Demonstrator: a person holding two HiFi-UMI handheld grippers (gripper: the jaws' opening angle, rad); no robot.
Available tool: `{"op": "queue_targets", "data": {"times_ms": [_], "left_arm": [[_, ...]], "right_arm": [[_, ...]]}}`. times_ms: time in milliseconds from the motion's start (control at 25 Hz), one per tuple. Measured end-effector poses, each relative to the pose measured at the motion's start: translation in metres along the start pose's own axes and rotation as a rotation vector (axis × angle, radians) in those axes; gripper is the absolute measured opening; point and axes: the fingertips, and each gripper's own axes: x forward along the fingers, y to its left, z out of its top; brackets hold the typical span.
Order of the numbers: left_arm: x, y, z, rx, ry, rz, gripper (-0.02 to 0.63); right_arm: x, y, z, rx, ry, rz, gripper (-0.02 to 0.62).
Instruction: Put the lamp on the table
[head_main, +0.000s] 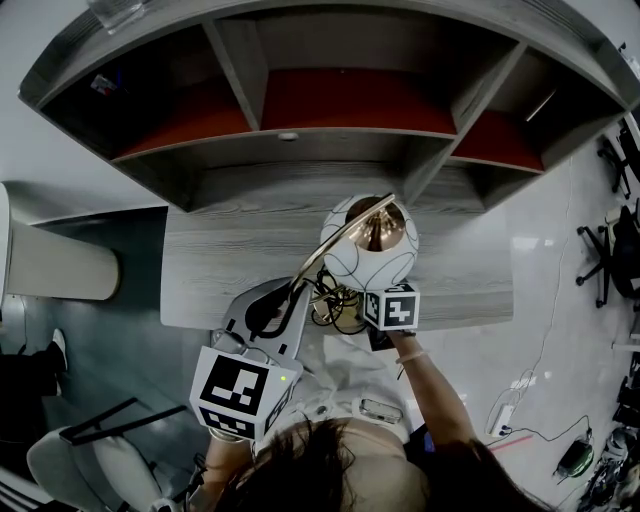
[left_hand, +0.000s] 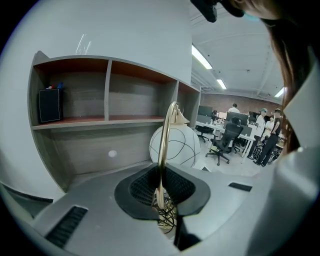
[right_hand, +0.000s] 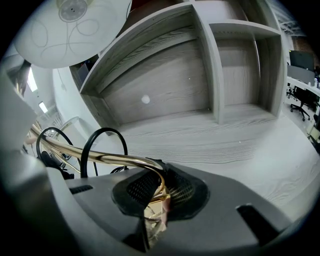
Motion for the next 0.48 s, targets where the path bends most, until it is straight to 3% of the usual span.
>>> {"op": "queue_targets", "data": {"times_ms": [480], "left_arm": [[0.006,-0.004,0.0,-0.008,0.007,-0.027,0.032]], "right_arm": [[0.003,0.002,0.006,-0.008,-0.014,0.017,0.052]]}}
